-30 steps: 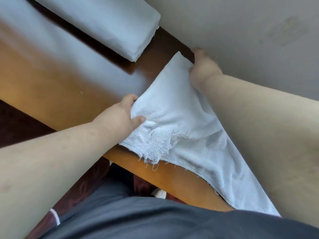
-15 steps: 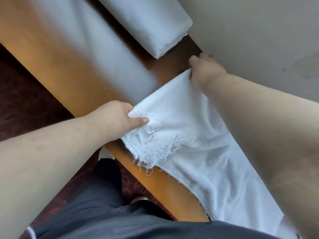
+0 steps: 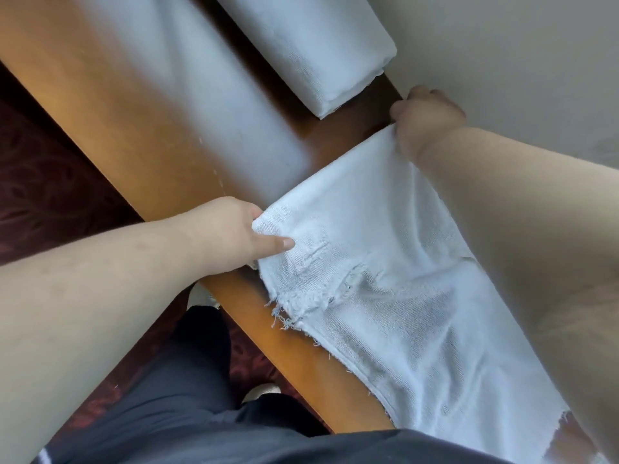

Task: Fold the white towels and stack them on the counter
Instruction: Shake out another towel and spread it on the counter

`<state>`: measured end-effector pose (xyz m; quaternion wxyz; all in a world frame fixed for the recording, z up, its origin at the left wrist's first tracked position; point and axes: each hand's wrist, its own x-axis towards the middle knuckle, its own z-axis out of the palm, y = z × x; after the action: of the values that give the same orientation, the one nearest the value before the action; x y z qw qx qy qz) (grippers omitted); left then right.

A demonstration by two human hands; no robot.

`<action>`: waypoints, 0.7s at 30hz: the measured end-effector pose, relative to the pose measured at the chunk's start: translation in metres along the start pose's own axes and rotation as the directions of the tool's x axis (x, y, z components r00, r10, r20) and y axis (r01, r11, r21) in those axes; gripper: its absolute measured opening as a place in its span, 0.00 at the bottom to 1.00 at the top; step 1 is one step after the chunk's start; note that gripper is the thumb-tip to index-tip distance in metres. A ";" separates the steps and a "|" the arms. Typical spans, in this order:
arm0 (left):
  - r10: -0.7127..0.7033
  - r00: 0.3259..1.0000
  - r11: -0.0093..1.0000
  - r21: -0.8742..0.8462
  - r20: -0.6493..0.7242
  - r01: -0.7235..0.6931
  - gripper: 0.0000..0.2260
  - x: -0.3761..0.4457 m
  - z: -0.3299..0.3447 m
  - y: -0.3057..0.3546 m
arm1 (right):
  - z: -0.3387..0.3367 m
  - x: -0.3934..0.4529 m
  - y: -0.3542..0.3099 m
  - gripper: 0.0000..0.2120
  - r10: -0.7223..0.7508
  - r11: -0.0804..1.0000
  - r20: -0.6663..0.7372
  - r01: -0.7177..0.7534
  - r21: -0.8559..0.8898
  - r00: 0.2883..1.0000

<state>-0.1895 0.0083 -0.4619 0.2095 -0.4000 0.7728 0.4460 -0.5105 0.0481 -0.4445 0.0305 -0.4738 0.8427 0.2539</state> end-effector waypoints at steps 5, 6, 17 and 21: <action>-0.056 0.998 0.986 -0.153 0.025 0.060 0.23 0.002 -0.016 0.004 | 0.006 -0.003 0.005 0.12 -0.089 0.996 -0.006 0.089 0.029 0.996; -0.048 0.999 0.990 -0.130 0.004 0.048 0.21 0.003 -0.020 0.002 | 0.006 -0.001 0.007 0.11 -0.089 0.996 0.003 0.089 0.012 0.996; 0.054 0.996 0.965 0.260 -0.070 -0.034 0.20 0.015 -0.043 -0.026 | -0.010 0.014 -0.036 0.17 0.208 0.752 0.025 -0.176 0.636 0.978; 0.075 0.960 0.965 0.261 -0.270 -0.002 0.11 0.011 -0.040 -0.034 | -0.017 -0.043 -0.032 0.24 0.295 0.623 -0.036 -0.164 0.765 0.955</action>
<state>-0.1674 -0.0409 -0.4666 0.1406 -0.4125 0.8537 0.2851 -0.4575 0.0603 -0.4302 0.1248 -0.3248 0.9245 -0.1555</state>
